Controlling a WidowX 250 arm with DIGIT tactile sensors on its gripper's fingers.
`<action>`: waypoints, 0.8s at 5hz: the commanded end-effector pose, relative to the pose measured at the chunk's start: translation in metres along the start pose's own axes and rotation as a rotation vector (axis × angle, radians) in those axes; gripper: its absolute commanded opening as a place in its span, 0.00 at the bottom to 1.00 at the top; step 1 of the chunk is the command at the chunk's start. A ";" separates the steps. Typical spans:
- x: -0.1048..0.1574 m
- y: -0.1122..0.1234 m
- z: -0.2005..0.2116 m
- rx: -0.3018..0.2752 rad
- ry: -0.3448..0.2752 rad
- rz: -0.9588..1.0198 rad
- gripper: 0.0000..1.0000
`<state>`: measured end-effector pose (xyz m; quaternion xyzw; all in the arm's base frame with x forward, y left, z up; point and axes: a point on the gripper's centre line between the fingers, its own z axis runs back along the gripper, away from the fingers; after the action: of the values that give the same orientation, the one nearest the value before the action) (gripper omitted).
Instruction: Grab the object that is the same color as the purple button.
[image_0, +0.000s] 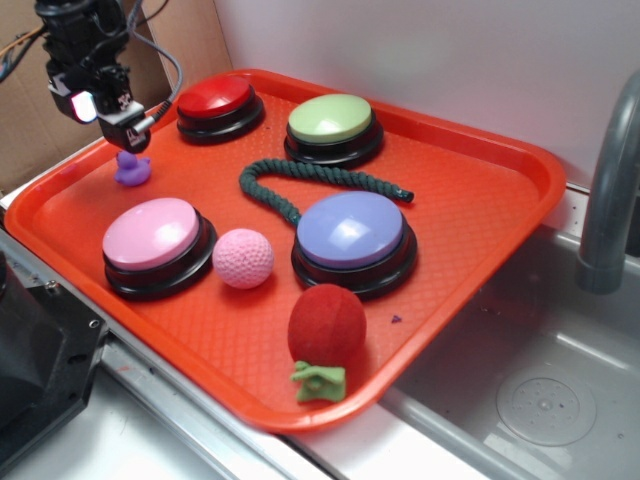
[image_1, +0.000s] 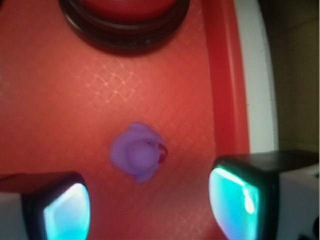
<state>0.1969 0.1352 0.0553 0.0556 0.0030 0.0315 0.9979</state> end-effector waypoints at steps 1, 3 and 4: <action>0.004 0.008 -0.026 -0.029 0.033 -0.007 1.00; 0.002 0.004 -0.041 -0.094 0.038 0.017 0.00; 0.005 0.004 -0.036 -0.111 -0.002 0.016 0.00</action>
<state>0.1991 0.1374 0.0123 -0.0092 0.0187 0.0400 0.9990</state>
